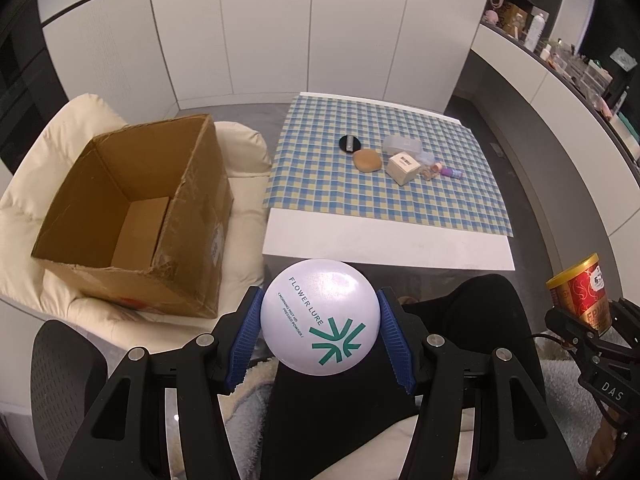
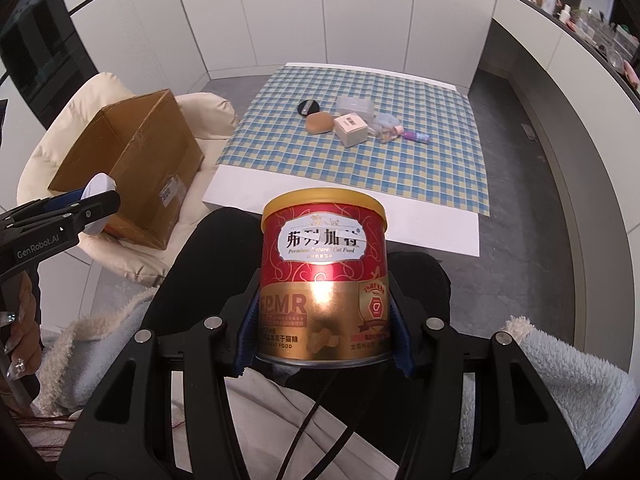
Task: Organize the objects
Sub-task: 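Carry the red can toward the cardboard box while the left tool carries the compact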
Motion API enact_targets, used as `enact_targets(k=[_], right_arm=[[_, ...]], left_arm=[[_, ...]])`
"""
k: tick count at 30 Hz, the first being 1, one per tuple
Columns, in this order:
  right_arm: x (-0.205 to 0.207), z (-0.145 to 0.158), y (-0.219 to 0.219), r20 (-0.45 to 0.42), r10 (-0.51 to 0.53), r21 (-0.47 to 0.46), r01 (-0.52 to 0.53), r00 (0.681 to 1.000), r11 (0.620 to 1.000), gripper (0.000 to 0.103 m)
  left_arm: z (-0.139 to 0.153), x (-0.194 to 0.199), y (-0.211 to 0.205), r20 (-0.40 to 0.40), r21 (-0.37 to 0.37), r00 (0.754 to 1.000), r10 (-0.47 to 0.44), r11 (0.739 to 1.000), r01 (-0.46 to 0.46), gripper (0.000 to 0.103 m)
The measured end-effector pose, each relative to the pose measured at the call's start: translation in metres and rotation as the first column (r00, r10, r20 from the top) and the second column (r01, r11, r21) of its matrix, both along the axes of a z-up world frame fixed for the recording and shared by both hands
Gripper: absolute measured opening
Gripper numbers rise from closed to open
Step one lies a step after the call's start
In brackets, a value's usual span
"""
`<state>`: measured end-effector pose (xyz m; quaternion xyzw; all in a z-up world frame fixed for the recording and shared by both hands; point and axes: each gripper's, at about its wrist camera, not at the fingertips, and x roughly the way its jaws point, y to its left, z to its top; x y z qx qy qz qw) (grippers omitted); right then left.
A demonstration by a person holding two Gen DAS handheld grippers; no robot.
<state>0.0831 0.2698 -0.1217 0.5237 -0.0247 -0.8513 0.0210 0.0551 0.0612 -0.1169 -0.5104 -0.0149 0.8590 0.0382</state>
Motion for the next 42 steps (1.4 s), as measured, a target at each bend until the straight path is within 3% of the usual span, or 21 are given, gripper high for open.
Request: enact_targets(k=[15,32,42], right_arm=[[-0.014,-0.003,-0.057,-0.002,0.167,-0.014,-0.167,0.986,0.986,0.056],[-0.025,-0.004,-0.143,0.003,0.391,-0.026,-0.391,0.92,0.92,0.056],[-0.03,-0.007,-0.176,0.01,0.466,-0.019,-0.466,0.885,0.885,0.056]], left_arm=[[0.006,0.019,-0.057,-0.013,-0.003,0.987,0.16,0.987,-0.16,0.057],[0.005,0.048,-0.117,-0.008,-0.003,0.949,0.316,0.949,-0.316,0.058],[0.003,0.053,-0.139,-0.001,0.005,0.931,0.365,0.931,-0.365,0.058]])
